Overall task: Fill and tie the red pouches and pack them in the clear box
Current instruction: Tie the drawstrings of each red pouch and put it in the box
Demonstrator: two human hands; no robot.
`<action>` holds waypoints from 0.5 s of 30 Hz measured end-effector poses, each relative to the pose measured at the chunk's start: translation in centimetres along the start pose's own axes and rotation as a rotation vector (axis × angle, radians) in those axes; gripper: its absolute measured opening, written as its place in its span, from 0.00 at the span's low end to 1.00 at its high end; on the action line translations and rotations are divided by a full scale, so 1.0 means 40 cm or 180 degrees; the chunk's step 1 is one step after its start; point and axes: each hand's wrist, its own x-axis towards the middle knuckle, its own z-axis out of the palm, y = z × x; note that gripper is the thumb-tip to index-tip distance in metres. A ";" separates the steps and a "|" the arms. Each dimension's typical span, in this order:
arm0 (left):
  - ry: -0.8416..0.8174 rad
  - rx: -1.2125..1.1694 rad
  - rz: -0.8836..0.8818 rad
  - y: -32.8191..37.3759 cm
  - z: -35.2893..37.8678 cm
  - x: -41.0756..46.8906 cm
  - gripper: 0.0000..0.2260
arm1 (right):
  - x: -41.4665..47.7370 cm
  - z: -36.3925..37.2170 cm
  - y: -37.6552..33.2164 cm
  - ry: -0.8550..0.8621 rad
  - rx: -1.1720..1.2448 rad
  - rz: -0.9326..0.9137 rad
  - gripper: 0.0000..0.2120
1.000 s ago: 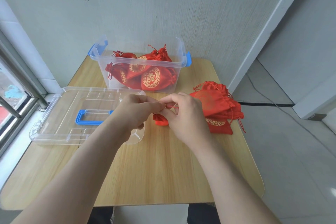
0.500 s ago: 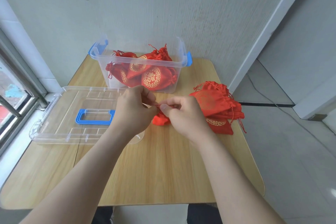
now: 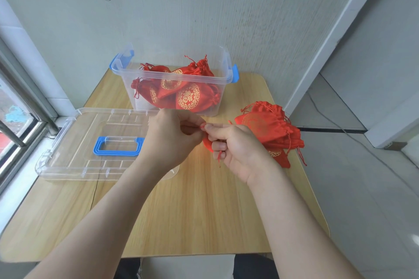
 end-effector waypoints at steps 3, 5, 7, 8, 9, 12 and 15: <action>-0.0066 0.0031 0.0142 -0.001 0.003 0.001 0.07 | 0.002 -0.004 0.000 0.0106 0.0029 -0.0037 0.06; 0.0032 0.0171 0.0194 -0.002 0.005 0.002 0.07 | 0.002 -0.002 -0.001 0.0118 0.0098 -0.0059 0.05; 0.0138 0.0234 0.0207 -0.003 0.005 0.005 0.06 | 0.002 0.000 -0.001 0.0122 0.0251 -0.0064 0.03; 0.0176 0.0245 0.0201 -0.002 0.004 0.005 0.06 | 0.003 0.000 -0.002 0.0117 0.0319 -0.0065 0.03; 0.0201 0.0248 0.0191 0.001 0.004 0.004 0.05 | 0.002 -0.001 -0.002 0.0107 0.0361 -0.0063 0.04; 0.0243 0.0169 0.0039 0.017 0.003 -0.001 0.06 | 0.002 -0.003 -0.006 0.0046 0.0381 -0.0041 0.04; 0.0144 -0.0022 -0.0246 0.020 0.003 0.000 0.09 | 0.000 -0.001 -0.007 0.0058 0.0315 -0.0042 0.04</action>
